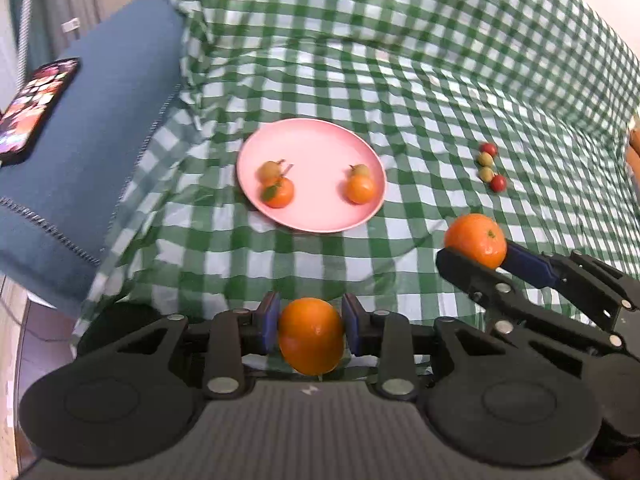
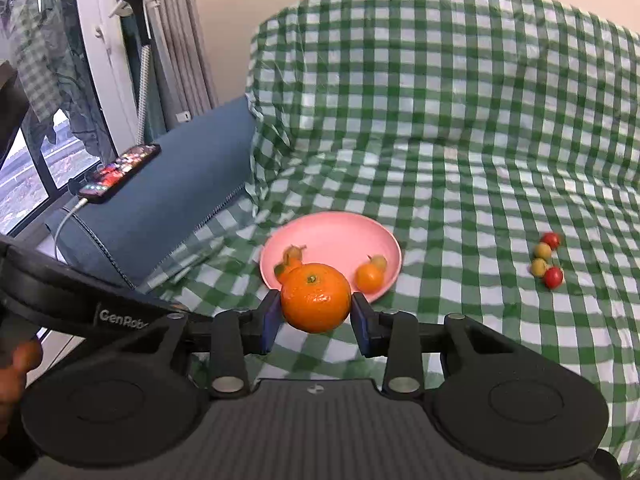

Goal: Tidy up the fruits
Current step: 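Carry both held oranges over the pink plate and lower them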

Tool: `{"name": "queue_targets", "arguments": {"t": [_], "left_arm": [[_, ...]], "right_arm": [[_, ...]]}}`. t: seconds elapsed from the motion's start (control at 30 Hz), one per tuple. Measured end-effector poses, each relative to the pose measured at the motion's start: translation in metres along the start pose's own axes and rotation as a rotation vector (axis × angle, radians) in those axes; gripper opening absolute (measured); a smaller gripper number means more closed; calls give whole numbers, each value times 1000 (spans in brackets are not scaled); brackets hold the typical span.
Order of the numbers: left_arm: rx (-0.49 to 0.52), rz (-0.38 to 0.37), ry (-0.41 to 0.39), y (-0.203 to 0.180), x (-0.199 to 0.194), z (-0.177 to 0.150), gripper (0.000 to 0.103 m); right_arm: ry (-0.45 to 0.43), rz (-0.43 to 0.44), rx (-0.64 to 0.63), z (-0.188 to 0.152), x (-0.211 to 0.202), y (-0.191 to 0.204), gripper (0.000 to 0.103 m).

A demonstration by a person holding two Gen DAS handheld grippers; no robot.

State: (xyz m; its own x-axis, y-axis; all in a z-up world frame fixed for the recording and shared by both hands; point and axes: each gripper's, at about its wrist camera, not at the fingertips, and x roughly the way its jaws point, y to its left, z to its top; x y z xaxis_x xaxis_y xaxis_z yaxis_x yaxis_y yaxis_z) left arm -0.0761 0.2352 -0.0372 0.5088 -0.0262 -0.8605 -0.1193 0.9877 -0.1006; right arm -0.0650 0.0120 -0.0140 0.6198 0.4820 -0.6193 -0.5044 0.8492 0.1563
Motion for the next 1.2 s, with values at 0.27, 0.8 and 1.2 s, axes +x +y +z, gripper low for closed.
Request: {"name": "queue_targets", "arguments": {"t": [0.27,0.8,1.2], "left_arm": [[-43,-7,-27,12,-18,-12,38],[-41,-31,-48,12,-27,-18,38],[-53,-34,-57,20,-13,0,38]], "right_arm": [[-15,-9,-52,1,-14,18,39],[-37,-45,-40,-5,-30,20,39],[9,-52,-45,-6,-12,17,39]]}}
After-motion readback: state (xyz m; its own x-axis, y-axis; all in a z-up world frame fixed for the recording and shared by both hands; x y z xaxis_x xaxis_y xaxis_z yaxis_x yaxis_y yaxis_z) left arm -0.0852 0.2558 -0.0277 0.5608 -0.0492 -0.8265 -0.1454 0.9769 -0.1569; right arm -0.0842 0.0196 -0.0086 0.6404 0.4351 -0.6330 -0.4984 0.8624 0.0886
